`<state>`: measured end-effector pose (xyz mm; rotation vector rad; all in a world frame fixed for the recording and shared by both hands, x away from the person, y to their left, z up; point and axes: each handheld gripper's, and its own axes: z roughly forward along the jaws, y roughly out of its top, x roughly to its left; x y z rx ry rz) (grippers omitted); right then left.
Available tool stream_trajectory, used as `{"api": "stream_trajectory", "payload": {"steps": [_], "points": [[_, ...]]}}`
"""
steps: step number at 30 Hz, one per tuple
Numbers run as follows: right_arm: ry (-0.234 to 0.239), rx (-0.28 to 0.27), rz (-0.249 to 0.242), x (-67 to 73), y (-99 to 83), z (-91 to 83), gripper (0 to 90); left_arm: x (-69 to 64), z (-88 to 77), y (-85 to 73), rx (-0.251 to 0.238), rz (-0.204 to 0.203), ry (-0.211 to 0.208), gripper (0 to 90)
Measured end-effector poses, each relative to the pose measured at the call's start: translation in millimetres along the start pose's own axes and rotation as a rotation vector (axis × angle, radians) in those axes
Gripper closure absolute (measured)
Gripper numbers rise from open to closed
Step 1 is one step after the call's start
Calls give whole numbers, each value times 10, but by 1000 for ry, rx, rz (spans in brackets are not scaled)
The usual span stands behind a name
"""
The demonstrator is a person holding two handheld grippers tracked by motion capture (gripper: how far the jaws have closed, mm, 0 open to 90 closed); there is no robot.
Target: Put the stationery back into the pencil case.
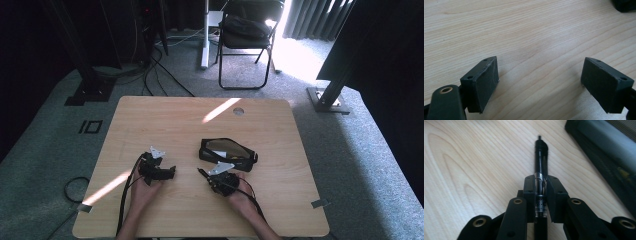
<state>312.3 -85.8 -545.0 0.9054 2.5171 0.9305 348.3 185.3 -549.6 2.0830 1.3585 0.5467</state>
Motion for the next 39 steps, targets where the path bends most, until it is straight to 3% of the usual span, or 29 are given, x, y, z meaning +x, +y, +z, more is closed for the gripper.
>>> {"api": "stream_trajectory", "payload": {"steps": [9,21,39], "points": [[25,8,41,-125,-39,-29,790,9,6,-10,-13,-1,1,149],[6,-14,9,-193,-95,-87,797,12,11,-14,-21,-2,3,149],[5,-88,-12,-202,2,-334,797,17,17,-15,-28,-3,4,149]]}}
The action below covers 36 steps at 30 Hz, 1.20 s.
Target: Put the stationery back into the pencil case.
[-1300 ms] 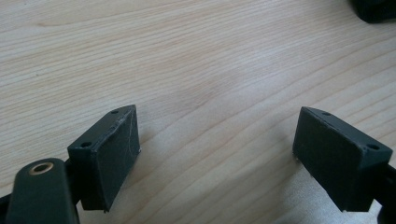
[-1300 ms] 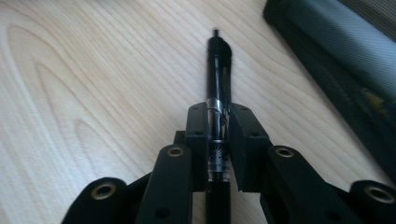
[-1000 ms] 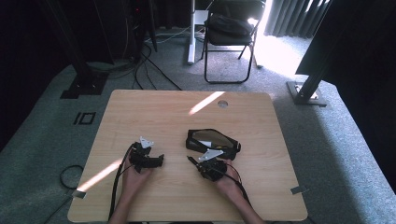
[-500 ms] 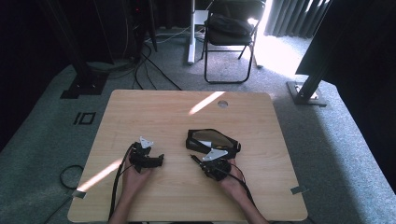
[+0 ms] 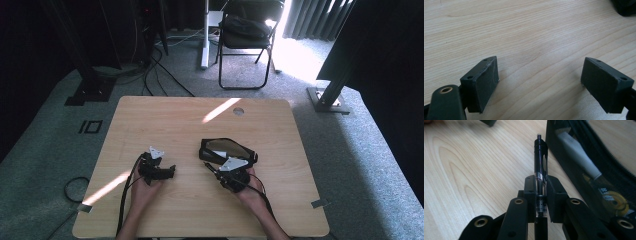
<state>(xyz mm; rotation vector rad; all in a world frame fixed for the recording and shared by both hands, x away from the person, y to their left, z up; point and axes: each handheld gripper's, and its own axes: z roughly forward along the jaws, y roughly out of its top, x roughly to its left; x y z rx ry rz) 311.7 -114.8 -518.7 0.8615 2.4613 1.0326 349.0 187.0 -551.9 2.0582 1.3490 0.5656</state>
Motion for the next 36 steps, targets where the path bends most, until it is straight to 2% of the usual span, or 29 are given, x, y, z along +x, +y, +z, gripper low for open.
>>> {"api": "stream_trajectory", "payload": {"steps": [36], "points": [[-10,-89,-24,-97,209,-284,797,1,3,-1,-3,-1,0,149]]}}
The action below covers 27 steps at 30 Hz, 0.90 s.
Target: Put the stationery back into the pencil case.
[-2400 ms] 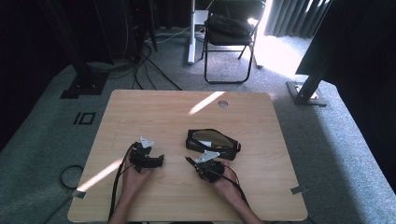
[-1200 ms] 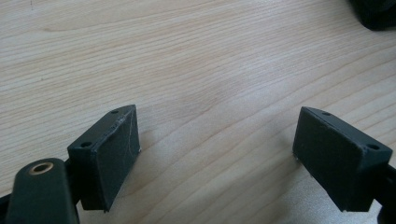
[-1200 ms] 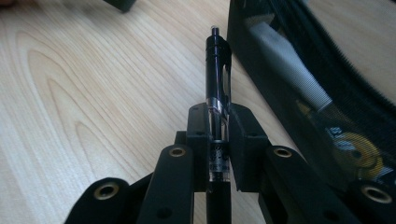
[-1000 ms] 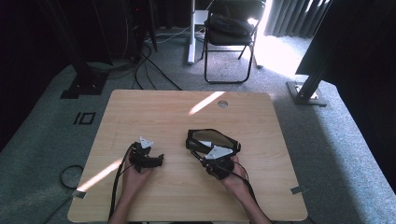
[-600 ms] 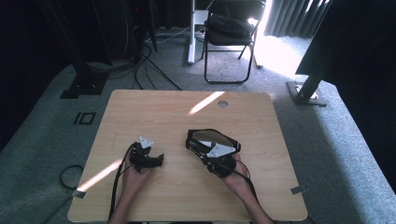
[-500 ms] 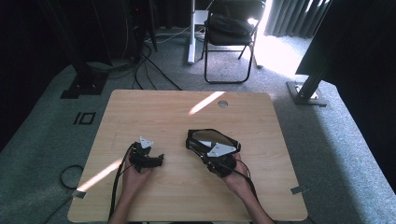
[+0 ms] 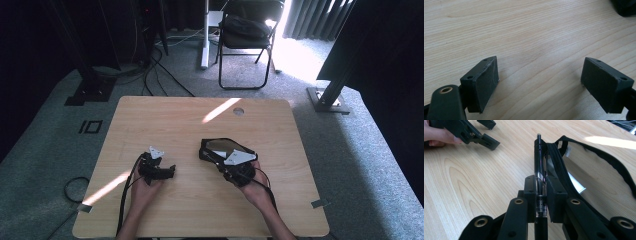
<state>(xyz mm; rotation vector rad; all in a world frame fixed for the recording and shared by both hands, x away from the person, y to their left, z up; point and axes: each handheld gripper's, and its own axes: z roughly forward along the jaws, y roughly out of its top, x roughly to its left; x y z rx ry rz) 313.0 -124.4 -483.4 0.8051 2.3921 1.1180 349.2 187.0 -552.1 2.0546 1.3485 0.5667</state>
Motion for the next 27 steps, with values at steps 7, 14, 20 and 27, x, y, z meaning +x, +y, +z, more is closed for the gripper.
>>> {"api": "stream_trajectory", "payload": {"steps": [7,14,20,27], "points": [[-5,-17,-9,-11,47,-42,796,0,0,0,0,0,0,149],[-16,-28,-8,-57,76,-85,797,1,0,0,0,1,0,149],[-27,-35,-6,-92,94,-99,797,1,0,0,0,1,-1,149],[-39,-42,-2,-146,125,-130,797,1,0,0,0,1,-1,149]]}}
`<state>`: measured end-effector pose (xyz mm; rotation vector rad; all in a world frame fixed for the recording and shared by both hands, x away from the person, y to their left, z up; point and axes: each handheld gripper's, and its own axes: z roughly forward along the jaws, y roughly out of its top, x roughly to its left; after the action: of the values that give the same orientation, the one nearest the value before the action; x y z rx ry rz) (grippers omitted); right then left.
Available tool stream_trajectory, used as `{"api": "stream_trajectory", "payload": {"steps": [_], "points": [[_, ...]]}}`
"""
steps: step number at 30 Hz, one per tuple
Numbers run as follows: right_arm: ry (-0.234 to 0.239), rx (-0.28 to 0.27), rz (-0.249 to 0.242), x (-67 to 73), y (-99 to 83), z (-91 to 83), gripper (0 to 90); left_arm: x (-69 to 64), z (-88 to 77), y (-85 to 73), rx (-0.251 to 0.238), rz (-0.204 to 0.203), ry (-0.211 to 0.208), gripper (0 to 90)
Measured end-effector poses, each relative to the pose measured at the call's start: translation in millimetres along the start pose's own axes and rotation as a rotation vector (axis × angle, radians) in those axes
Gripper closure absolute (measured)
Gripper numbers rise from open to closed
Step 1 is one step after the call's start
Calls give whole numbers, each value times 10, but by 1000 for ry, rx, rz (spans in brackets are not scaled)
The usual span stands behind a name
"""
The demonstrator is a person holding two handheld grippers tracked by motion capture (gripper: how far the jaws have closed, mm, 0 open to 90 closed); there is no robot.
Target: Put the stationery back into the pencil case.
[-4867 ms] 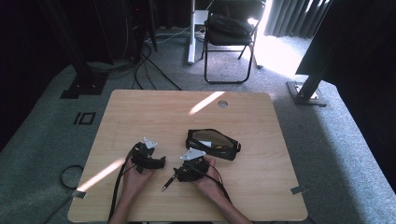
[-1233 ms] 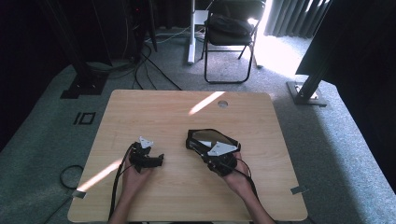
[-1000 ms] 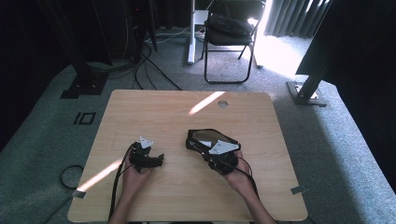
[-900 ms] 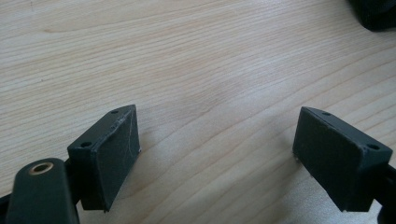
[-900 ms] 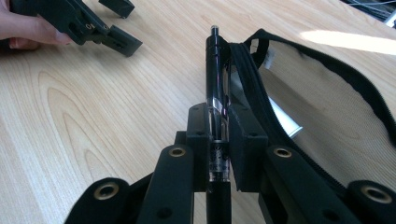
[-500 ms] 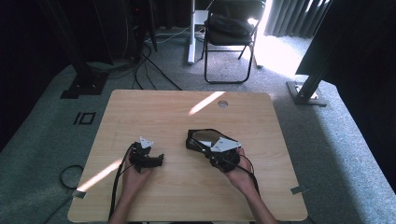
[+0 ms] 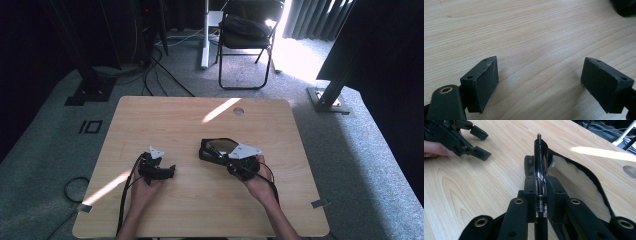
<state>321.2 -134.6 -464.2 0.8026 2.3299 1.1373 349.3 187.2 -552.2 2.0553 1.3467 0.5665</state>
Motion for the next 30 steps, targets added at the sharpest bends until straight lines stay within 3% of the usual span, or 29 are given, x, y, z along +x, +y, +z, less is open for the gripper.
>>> {"api": "stream_trajectory", "payload": {"steps": [30], "points": [[-48,-10,1,-231,120,-62,797,0,0,0,0,0,-1,149]]}}
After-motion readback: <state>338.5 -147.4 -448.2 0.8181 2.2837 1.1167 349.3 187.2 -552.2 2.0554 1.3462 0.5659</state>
